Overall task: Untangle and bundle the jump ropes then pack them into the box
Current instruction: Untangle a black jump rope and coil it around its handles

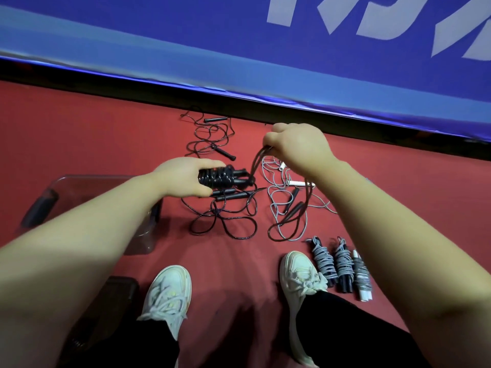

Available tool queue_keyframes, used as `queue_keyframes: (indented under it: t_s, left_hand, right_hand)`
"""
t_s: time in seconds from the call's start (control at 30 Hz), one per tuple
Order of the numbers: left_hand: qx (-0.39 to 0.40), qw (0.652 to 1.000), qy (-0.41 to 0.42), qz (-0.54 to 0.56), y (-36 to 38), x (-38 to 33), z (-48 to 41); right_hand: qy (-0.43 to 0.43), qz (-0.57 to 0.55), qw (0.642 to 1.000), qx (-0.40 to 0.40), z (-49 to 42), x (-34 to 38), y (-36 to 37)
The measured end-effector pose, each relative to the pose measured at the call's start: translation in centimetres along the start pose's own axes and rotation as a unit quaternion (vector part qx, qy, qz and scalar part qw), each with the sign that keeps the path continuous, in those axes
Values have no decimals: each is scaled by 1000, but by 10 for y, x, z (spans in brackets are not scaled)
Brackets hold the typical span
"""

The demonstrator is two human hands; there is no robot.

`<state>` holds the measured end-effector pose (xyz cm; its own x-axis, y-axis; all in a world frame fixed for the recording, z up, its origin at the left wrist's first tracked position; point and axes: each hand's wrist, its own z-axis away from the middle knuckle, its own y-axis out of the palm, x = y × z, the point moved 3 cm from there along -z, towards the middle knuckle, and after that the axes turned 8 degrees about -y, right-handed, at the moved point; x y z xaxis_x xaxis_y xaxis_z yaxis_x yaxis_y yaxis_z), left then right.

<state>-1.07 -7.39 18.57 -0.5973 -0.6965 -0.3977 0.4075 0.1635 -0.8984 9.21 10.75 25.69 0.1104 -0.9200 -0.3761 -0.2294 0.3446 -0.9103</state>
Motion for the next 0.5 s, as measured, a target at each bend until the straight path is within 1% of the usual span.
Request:
queue_keyframes:
  t_s: [0.1,0.17,0.2,0.27,0.33,0.37,0.43,0.5]
  left_hand:
    - [61,995,78,19,1,-14,10]
    - [85,990,110,20,1,-26,14]
    - [92,988,119,17,0,-32,15]
    - [99,989,113,-8,0,-44,15]
    - [101,991,88,-16,0,-53,14]
    - [106,991,79,-11,1,-56,14]
    - [121,990,69,-1,2,-58,15]
    - [140,988,71,6,3,-59,18]
  right_hand:
    - [-61,-10,998,9,3,1,6]
    - [-86,-20,996,5,3,4,10]
    - [-101,-27,994,-9,3,7,10]
    - [-145,-38,986,-72,3,16,3]
    - [-172,-30,974,-145,3,21,-9]
    - [-179,-18,971,-160,2,23,-13]
    - [-189,-19,968,-165,1,25,-16]
    - [-183,-47,972,-142,1,21,-9]
